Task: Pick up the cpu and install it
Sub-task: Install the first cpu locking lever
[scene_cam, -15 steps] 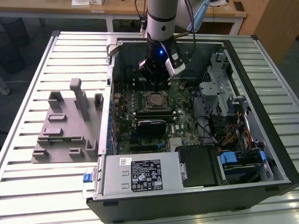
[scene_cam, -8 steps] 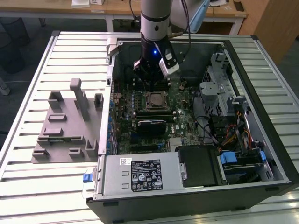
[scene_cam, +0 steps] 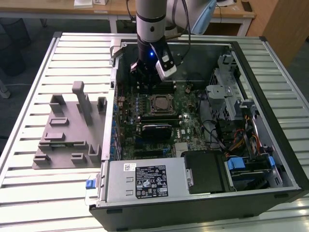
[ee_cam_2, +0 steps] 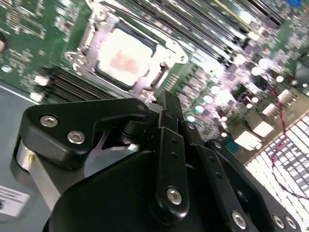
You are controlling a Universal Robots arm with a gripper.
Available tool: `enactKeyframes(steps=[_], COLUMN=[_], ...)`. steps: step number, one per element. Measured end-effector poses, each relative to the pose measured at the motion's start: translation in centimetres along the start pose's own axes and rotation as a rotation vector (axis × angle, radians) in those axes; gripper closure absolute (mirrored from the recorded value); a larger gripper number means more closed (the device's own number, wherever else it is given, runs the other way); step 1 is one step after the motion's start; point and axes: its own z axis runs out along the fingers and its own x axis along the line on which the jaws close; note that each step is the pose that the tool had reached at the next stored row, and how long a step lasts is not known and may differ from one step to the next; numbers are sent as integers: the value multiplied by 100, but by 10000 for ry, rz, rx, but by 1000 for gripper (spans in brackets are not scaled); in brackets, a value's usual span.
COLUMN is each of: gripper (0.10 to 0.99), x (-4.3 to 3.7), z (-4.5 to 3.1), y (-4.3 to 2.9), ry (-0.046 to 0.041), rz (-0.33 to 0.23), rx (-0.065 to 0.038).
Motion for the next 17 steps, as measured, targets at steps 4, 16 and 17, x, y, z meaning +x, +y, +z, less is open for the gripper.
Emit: enactKeyframes(steps=[4,16,17], gripper=[980,980,980], x=[121,220,221], z=[-3,-5,-4], y=[1,3,3], ry=[-4,-34,-37], rz=[0,22,25], rx=[-1,-1241,-1378])
